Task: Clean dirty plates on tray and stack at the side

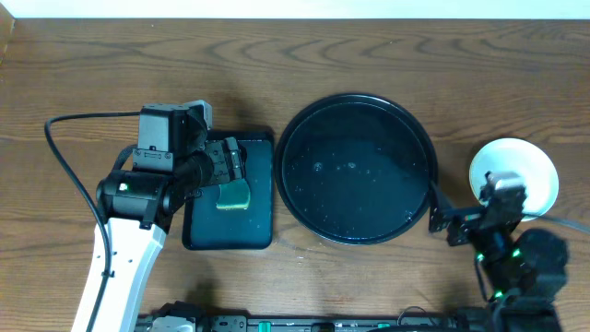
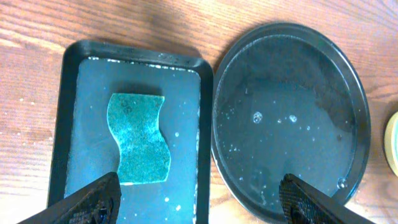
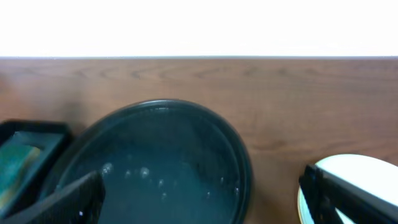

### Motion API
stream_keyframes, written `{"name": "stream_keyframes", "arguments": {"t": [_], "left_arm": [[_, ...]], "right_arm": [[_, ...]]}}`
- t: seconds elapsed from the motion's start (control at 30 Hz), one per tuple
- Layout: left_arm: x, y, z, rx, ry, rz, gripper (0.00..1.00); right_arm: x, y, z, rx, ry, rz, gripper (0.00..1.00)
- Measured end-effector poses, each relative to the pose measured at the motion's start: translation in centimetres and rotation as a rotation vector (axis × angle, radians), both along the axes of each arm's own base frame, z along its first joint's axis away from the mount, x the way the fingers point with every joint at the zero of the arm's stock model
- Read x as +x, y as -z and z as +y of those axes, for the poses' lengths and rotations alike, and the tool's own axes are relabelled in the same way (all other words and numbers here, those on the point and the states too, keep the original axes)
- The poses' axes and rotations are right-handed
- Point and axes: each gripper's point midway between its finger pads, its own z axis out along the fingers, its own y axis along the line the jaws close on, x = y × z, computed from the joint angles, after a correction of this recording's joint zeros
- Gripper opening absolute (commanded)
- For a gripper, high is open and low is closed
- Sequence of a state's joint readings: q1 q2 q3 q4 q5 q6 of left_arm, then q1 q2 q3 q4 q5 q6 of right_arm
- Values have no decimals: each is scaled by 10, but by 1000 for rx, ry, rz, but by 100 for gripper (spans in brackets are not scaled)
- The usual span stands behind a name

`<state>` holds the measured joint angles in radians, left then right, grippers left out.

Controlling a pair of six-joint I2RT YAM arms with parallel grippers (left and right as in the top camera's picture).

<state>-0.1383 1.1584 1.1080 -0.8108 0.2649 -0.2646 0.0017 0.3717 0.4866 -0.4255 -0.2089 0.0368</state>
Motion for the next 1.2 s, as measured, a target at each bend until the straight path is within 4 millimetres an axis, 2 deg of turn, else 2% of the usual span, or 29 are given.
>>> {"name": "stream_keyframes", "arguments": {"t": [0.2,0.47,1.2], "left_arm": [[0,0,0,0,0,0,82],[0,0,0,0,0,0,82],[0,0,0,0,0,0,82]], "right_arm": [[-5,38,0,-1,1,-151,99],[2,62,1,-1,-3,-247,99],[2,61,-1,-22,6,-257,99]]}}
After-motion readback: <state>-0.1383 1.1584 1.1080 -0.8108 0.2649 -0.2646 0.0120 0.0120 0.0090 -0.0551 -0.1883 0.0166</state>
